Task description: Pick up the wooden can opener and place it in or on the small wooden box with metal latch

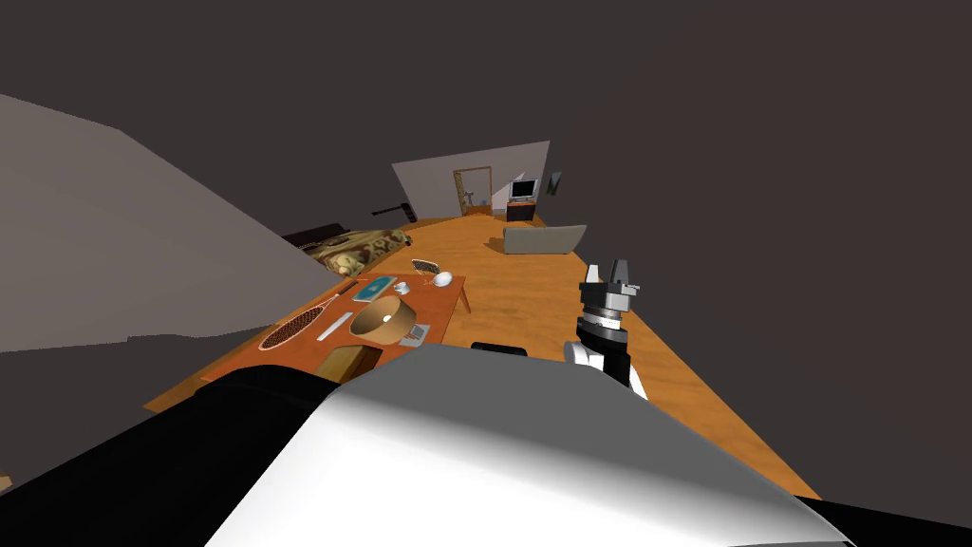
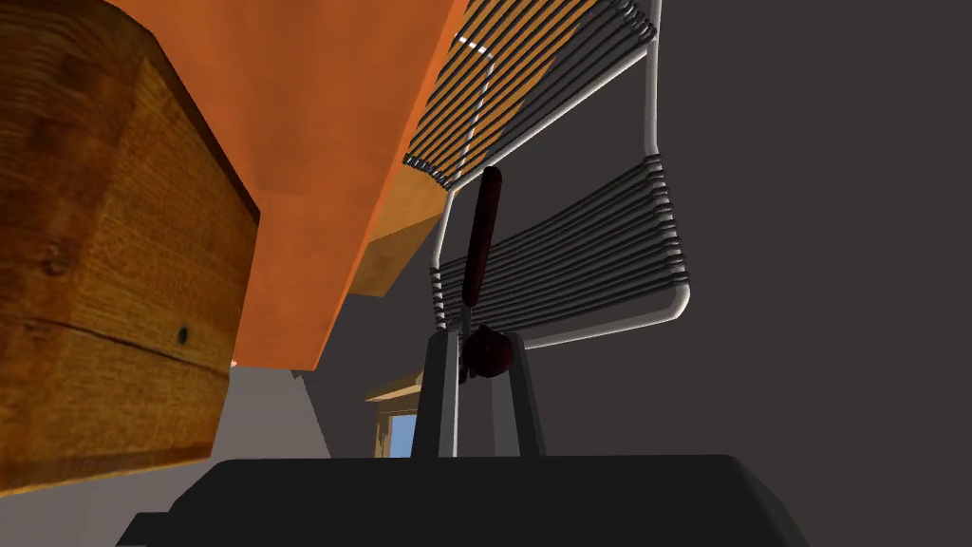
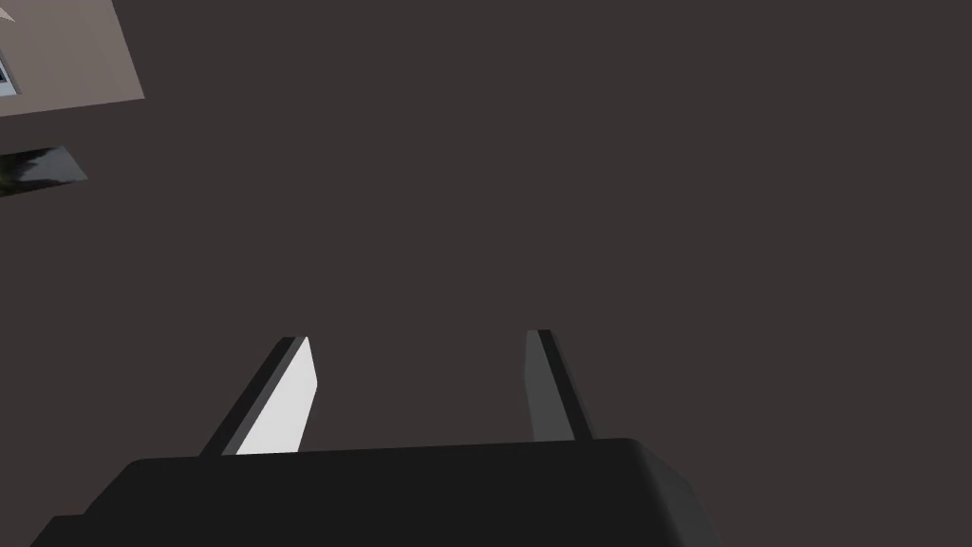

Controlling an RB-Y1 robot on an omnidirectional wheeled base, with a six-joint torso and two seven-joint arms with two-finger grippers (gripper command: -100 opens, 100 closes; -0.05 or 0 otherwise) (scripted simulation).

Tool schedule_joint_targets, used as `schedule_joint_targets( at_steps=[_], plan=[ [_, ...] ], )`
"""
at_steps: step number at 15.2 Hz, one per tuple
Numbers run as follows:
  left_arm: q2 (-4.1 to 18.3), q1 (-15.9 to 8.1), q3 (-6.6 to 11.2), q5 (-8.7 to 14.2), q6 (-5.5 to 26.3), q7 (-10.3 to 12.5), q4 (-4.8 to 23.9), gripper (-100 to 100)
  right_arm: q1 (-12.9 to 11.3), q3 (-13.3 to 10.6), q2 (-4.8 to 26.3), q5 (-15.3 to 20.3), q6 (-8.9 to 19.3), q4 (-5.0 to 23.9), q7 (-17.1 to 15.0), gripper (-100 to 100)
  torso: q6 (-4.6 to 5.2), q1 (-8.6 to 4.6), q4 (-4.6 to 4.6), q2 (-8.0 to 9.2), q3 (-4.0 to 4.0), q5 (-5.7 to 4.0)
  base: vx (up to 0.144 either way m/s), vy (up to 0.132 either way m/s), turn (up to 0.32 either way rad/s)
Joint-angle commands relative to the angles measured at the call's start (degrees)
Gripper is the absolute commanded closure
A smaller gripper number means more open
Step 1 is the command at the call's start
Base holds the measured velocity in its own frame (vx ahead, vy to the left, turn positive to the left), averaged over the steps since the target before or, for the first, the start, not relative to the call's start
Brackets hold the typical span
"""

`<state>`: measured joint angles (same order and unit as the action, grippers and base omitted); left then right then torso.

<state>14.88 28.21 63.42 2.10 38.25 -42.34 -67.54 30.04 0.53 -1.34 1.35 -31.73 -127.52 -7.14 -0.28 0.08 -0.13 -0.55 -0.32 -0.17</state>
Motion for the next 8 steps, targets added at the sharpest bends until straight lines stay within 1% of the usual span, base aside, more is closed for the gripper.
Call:
schedule_joint_targets(
  at_steps=[1, 2, 3, 4, 5, 6, 7, 8],
  plan=[
    [0.3, -0.3, 1.31, -1.6, -2.9, -0.3, 1.0, 100, 0.0, 0.0, 0.0, 0.0, 0.0, 0.0, 0.0, 0, 0.00, 0.00, 0.00, 0.00, 0.00, 0.00, 0.073, -0.008, 0.077],
    [0.3, -0.3, 1.31, -1.6, -3.2, -0.3, 1.0, 100, 0.0, 0.0, 0.0, 0.0, 0.0, 0.0, 0.0, 0, 0.00, -0.01, -0.01, -0.03, -0.02, -0.01, 0.054, -0.008, 0.038],
    [0.4, -0.9, 3.08, -4.2, -5.1, -0.5, 2.0, 100, 0.0, 0.0, 0.0, 0.0, 0.0, 0.0, 0.0, 0, 0.03, -0.01, 0.00, -0.02, -0.01, 0.01, 0.069, -0.008, 0.066],
    [0.4, -0.9, 3.08, -4.2, -6.4, -0.5, 2.0, 100, 0.0, 0.0, 0.0, 0.0, 0.0, 0.0, 0.0, 0, -0.02, -0.01, -0.01, -0.03, -0.02, 0.00, 0.071, -0.003, 0.068],
    [0.6, -1.6, 4.84, -6.1, -8.0, -0.8, 3.1, 100, 0.0, 0.0, 0.0, 0.0, 0.0, 0.0, 0.0, 0, -0.01, 0.00, -0.01, -0.05, -0.03, -0.01, 0.087, 0.002, 0.094],
    [0.6, -1.6, 4.84, -6.7, -9.4, -0.8, 3.1, 100, 0.0, 0.0, 0.0, 0.0, 0.0, 0.0, 0.0, 0, -0.02, 0.02, -0.02, -0.09, -0.05, -0.02, 0.090, 0.003, 0.075],
    [0.6, -1.6, 4.84, -6.7, -9.8, -0.8, 3.1, 100, 0.0, 0.0, 0.0, 0.0, 0.0, 0.0, 0.0, 0, 0.00, 0.01, -0.03, -0.13, -0.07, -0.02, 0.063, 0.000, 0.026],
    [0.8, -2.4, 6.58, -9.2, -11.7, -1.1, 4.1, 100, 0.0, 0.0, 0.0, 0.0, 0.0, 0.0, 0.0, 0, 0.05, 0.00, -0.01, -0.11, -0.06, -0.01, 0.075, -0.004, 0.049]
  ],
)
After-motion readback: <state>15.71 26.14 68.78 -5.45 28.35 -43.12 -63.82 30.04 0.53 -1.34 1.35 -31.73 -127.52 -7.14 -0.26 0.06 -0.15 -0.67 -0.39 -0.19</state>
